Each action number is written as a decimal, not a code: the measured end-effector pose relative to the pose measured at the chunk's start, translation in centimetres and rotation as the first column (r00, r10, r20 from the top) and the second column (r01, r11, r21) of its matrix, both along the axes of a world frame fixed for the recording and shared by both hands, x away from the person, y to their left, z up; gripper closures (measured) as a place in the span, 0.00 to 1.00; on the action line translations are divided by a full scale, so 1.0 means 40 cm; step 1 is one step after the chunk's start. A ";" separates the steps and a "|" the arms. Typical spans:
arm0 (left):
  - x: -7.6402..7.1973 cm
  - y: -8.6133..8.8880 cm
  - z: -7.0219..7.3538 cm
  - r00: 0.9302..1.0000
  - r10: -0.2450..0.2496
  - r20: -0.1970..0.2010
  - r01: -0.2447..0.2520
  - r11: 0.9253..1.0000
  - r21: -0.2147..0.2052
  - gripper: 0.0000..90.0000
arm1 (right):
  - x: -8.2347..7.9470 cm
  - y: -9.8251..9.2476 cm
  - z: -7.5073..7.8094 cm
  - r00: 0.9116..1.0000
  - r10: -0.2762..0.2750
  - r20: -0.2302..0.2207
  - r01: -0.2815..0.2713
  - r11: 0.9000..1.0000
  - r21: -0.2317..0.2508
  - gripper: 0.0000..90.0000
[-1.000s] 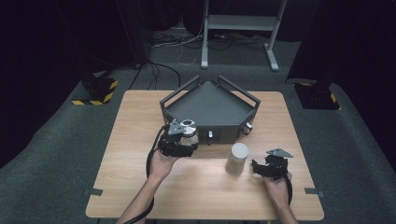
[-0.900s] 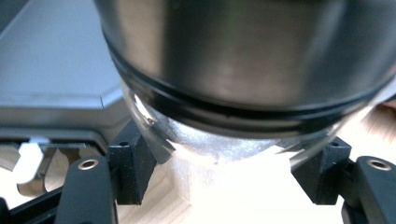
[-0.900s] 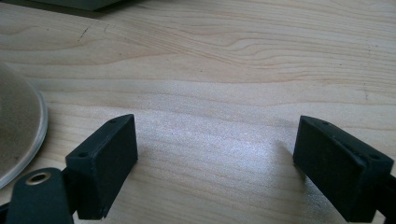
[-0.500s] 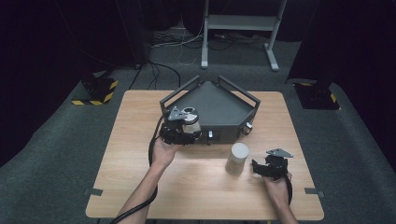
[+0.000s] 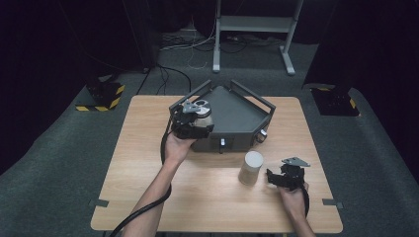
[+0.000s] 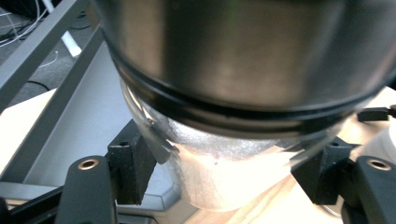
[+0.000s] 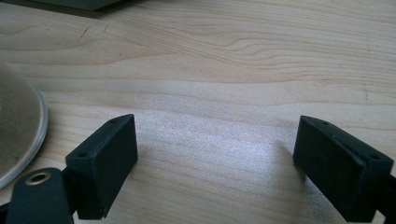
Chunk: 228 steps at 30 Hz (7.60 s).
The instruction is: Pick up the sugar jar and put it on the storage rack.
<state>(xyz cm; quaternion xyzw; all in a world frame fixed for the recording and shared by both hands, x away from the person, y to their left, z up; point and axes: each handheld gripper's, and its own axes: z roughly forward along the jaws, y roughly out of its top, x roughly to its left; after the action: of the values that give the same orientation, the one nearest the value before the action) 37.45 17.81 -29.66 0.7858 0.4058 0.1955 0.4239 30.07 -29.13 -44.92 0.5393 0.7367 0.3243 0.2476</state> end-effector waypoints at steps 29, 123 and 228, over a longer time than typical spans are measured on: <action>0.042 -0.119 -0.129 0.951 0.309 -0.017 -0.301 0.910 -0.285 0.35 | 0.000 0.000 0.000 1.000 0.000 0.001 0.000 1.000 0.000 0.15; -0.094 -0.046 -0.161 0.971 0.228 0.074 -0.195 0.930 -0.311 0.14 | -0.003 0.001 -0.001 1.000 0.000 0.002 0.000 1.000 -0.002 0.15; -0.200 -0.022 -0.481 0.965 0.254 -0.063 -0.261 0.939 -0.223 0.13 | -0.003 0.001 0.000 1.000 0.000 0.002 0.000 1.000 -0.002 0.15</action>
<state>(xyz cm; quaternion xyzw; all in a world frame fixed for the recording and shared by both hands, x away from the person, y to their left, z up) 29.46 16.91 -48.90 0.6748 0.5319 0.1881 0.4758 29.95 -29.11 -44.93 0.5386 0.7370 0.3239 0.2488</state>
